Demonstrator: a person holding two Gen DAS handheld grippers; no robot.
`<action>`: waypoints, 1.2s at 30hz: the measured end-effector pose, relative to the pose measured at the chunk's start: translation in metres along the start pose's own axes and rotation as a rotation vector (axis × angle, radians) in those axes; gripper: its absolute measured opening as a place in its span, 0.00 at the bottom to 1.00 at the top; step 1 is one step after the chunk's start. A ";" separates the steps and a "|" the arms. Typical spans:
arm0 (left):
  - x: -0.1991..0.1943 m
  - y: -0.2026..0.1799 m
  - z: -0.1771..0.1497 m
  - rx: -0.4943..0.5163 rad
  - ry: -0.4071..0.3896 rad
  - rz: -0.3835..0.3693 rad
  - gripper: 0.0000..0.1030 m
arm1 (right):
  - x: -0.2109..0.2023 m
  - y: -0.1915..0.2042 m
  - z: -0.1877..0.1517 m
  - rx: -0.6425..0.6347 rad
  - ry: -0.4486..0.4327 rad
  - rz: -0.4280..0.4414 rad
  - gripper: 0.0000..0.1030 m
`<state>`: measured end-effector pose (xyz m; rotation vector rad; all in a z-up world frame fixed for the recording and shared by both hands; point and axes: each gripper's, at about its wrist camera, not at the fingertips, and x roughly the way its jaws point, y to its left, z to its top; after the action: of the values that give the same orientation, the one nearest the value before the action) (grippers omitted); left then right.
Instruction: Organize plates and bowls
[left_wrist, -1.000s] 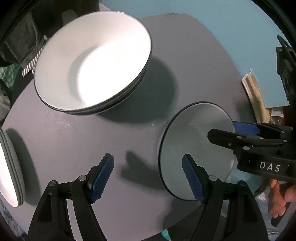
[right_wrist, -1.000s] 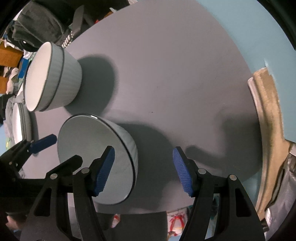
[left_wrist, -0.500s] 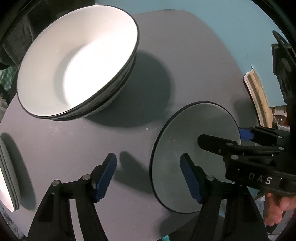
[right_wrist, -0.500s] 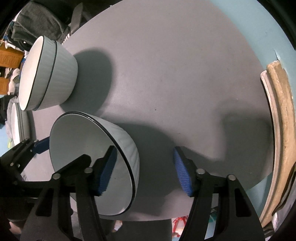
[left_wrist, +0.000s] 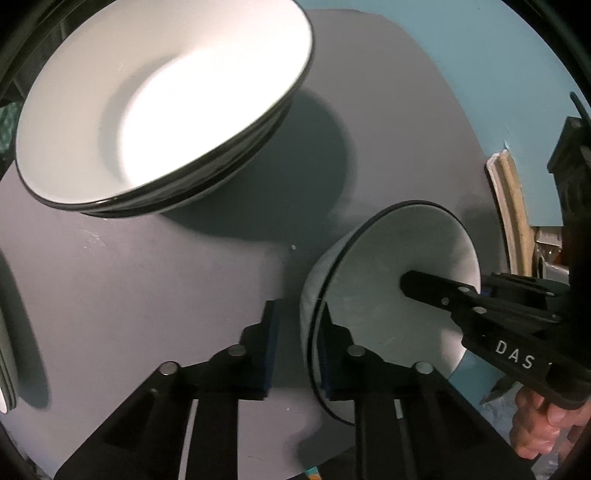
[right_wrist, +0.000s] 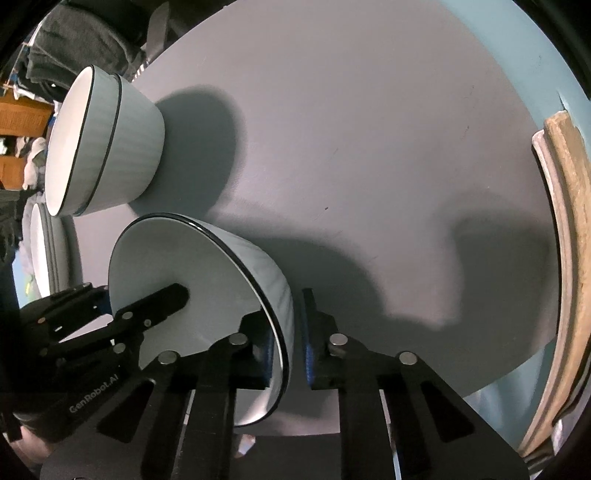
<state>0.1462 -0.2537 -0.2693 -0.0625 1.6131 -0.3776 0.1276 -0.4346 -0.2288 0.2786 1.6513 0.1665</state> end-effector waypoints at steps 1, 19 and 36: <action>0.000 -0.001 0.000 0.004 0.000 -0.003 0.08 | 0.000 0.000 0.000 0.002 0.000 -0.004 0.09; -0.017 0.001 -0.037 0.013 -0.032 0.074 0.07 | -0.009 0.028 -0.016 -0.024 -0.009 -0.005 0.08; -0.092 0.034 -0.040 -0.055 -0.153 0.095 0.07 | -0.053 0.080 0.001 -0.145 -0.042 0.002 0.07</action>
<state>0.1210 -0.1888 -0.1888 -0.0551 1.4695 -0.2495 0.1393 -0.3731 -0.1568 0.1725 1.5887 0.2795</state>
